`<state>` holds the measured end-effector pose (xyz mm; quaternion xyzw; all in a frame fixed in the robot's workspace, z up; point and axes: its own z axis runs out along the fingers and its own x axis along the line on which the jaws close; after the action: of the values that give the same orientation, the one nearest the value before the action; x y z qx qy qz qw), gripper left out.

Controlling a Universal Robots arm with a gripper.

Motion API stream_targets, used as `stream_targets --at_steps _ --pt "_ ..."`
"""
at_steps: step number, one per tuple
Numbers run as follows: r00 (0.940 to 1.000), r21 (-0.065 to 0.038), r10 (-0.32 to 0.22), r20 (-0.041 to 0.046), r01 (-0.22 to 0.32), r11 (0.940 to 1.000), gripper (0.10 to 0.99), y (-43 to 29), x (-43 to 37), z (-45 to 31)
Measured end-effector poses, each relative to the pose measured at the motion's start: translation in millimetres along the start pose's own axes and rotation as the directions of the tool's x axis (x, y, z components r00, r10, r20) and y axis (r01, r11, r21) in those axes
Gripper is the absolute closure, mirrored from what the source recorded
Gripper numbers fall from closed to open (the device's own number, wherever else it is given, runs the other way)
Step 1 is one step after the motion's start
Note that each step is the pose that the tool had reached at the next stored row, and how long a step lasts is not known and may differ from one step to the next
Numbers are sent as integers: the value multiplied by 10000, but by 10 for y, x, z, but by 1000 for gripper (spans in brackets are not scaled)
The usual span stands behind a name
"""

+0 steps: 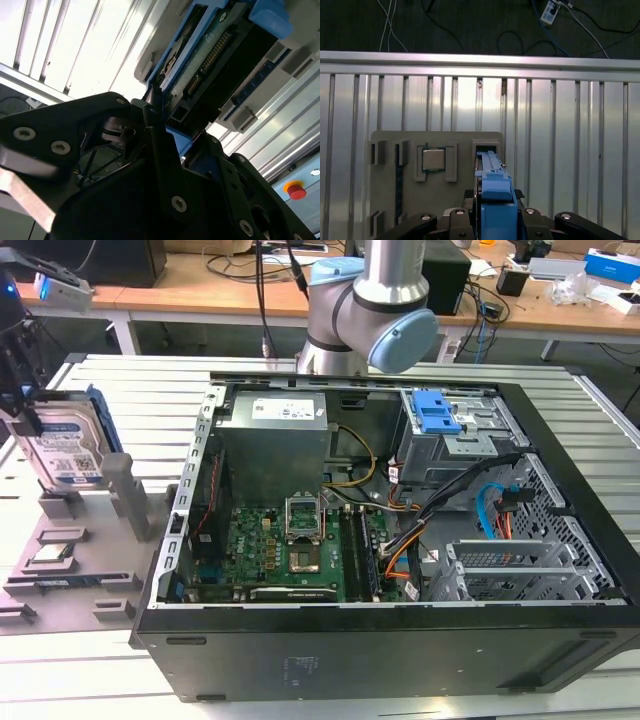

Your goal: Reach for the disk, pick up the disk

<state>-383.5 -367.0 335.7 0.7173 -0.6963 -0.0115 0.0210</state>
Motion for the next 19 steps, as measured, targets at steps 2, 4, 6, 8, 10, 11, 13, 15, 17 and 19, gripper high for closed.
stream_targets --at_steps 2,4,6,8,10,11,13,15,17,19 --pt "10000 -4 0 0 0 10000 718 -1 0 -27" --pt "10000 -10 0 0 0 10000 718 -2 1 -80" --pt "10000 -13 0 1 0 10000 718 -3 1 -115" --pt "10000 -19 0 1 0 10000 718 -5 1 -150" --pt "10000 -25 0 2 0 10000 718 -7 2 -182" --pt "10000 -28 0 1 0 10000 718 -7 2 -192" --pt "10000 -36 -1 1 1 10000 718 -10 3 -228" --pt "10000 -44 0 2 0 10000 718 -13 3 -268" --pt "10000 -51 -1 2 1 10000 718 -14 4 -312" --pt "10000 -59 -1 3 1 10000 718 -15 4 -370"
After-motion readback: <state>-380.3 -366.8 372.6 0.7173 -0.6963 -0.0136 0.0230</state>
